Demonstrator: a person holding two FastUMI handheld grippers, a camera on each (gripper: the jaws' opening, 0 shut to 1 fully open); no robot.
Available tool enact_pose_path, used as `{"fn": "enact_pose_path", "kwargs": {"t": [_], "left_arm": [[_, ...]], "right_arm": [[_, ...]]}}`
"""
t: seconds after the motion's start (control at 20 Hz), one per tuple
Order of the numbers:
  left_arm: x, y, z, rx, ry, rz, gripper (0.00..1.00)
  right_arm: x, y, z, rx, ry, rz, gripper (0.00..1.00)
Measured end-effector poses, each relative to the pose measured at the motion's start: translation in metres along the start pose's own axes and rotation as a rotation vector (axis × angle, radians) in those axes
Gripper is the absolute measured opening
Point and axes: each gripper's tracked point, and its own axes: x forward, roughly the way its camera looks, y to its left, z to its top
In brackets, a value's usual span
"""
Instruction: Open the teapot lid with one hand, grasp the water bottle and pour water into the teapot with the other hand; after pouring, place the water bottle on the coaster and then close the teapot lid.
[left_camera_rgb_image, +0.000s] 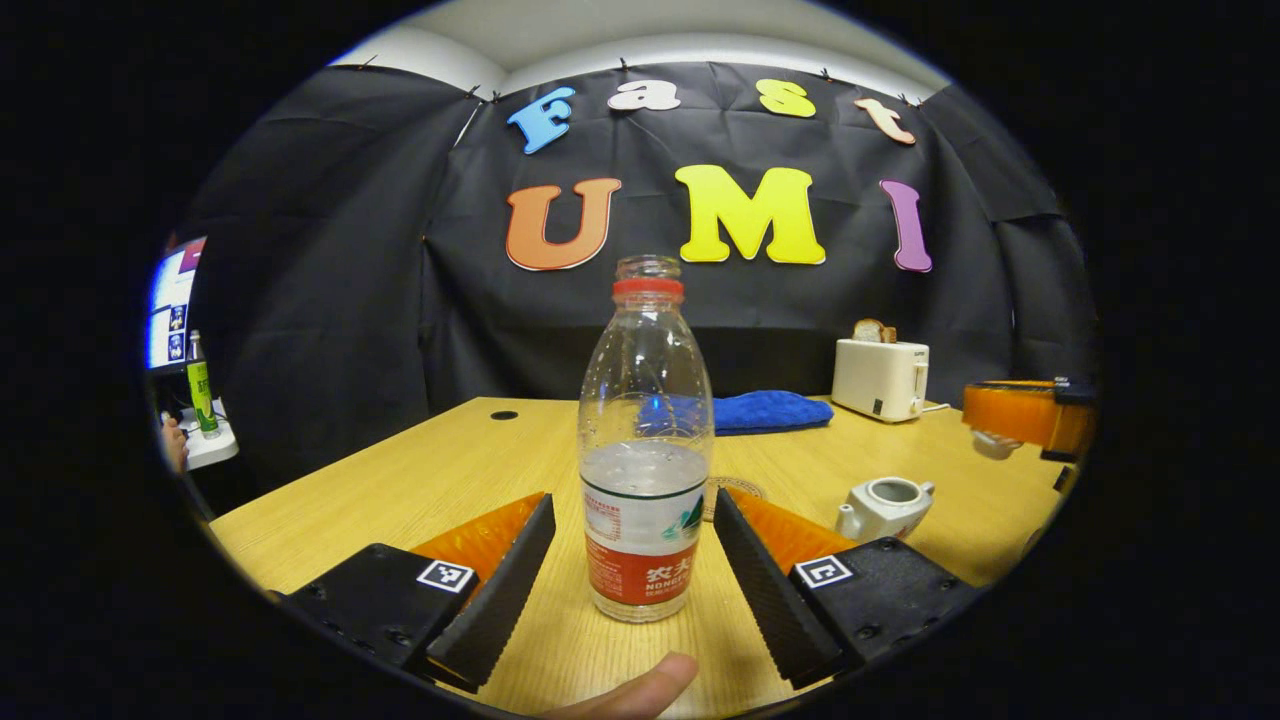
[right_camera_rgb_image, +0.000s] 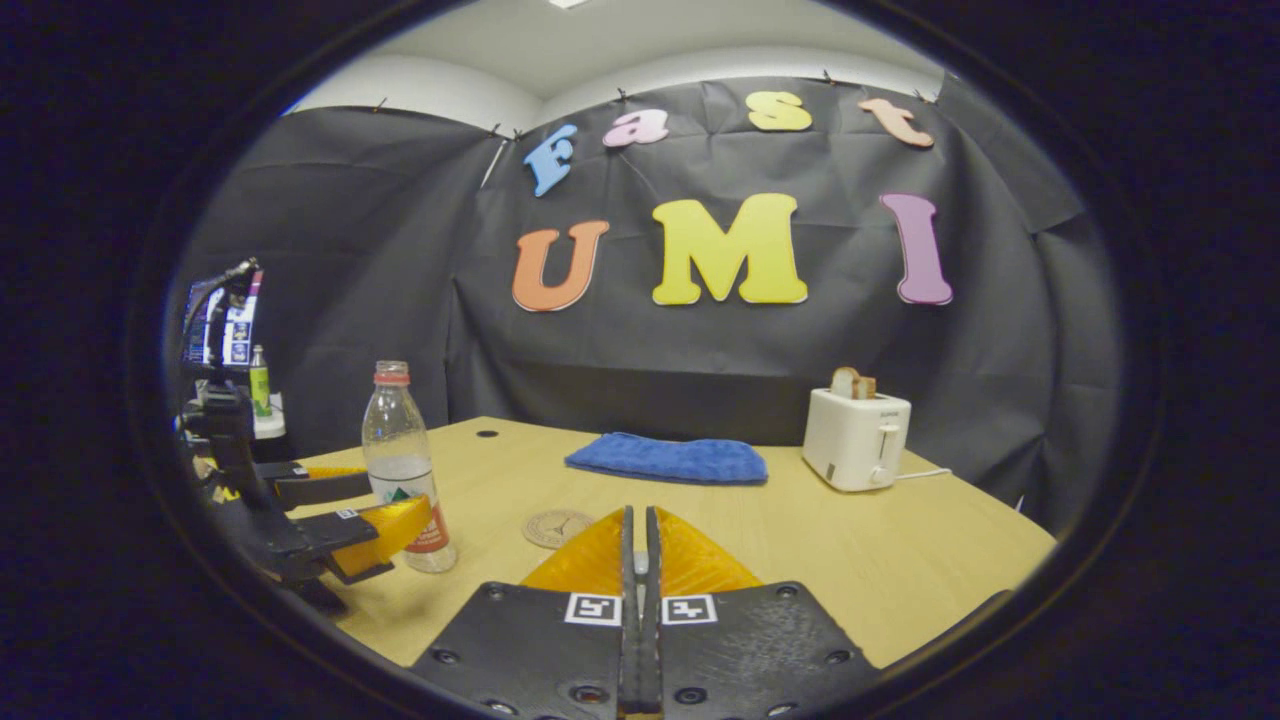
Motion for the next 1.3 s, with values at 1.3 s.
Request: {"fn": "enact_pose_path", "kwargs": {"t": [1.3], "left_arm": [[0.016,-0.032,0.015,0.348,0.052,-0.02,0.74]], "right_arm": [[-0.026,-0.075,-0.007,0.042,0.05,-0.1,0.0]]}}
